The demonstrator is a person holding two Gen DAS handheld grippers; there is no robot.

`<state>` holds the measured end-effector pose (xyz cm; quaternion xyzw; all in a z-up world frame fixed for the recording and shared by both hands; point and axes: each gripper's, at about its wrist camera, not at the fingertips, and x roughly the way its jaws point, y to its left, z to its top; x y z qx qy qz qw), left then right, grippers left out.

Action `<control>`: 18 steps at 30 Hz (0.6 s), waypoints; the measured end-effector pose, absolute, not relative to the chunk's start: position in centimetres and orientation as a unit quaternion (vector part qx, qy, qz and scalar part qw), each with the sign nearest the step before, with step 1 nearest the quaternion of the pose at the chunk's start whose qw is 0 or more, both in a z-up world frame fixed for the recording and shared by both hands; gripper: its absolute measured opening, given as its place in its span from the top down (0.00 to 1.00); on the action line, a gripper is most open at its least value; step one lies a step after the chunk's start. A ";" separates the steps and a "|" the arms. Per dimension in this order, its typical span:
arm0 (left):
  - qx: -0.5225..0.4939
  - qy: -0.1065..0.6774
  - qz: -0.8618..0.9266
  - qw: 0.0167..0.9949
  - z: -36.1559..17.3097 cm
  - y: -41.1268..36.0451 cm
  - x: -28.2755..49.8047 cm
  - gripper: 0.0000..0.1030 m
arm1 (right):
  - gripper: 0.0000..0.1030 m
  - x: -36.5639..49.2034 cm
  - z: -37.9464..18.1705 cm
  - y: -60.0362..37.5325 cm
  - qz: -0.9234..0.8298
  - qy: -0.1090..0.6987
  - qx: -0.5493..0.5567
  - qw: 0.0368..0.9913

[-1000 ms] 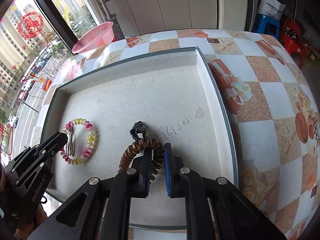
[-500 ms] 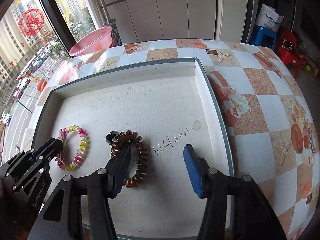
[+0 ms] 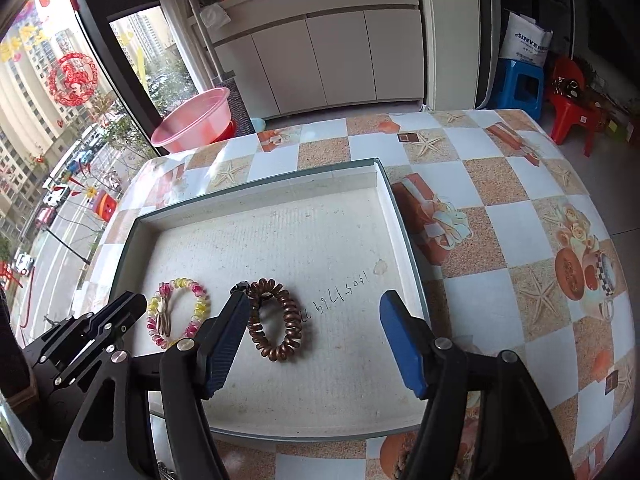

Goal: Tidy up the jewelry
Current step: 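Lower the beaded bracelet into the tray and open the left tool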

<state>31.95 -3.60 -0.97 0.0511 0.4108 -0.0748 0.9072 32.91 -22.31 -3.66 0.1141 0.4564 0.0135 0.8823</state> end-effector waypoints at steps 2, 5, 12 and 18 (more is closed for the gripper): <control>0.047 0.406 -0.075 0.909 -0.4 -3.4 31.6 0.78 | 0.26 32.6 -3.3 -22.6 0.016 0.455 0.122 0.882; 0.044 0.400 -0.076 0.912 0.3 -3.2 31.1 0.78 | 0.23 32.0 -2.9 -22.9 0.017 0.451 0.117 0.885; 0.038 0.380 -0.060 0.922 1.8 -2.5 29.6 0.00 | 0.20 30.4 -2.1 -23.1 0.027 0.449 0.120 0.885; 0.043 0.366 -0.063 0.927 3.1 -2.0 27.2 0.00 | 0.11 28.7 -1.4 -23.5 0.031 0.447 0.127 0.885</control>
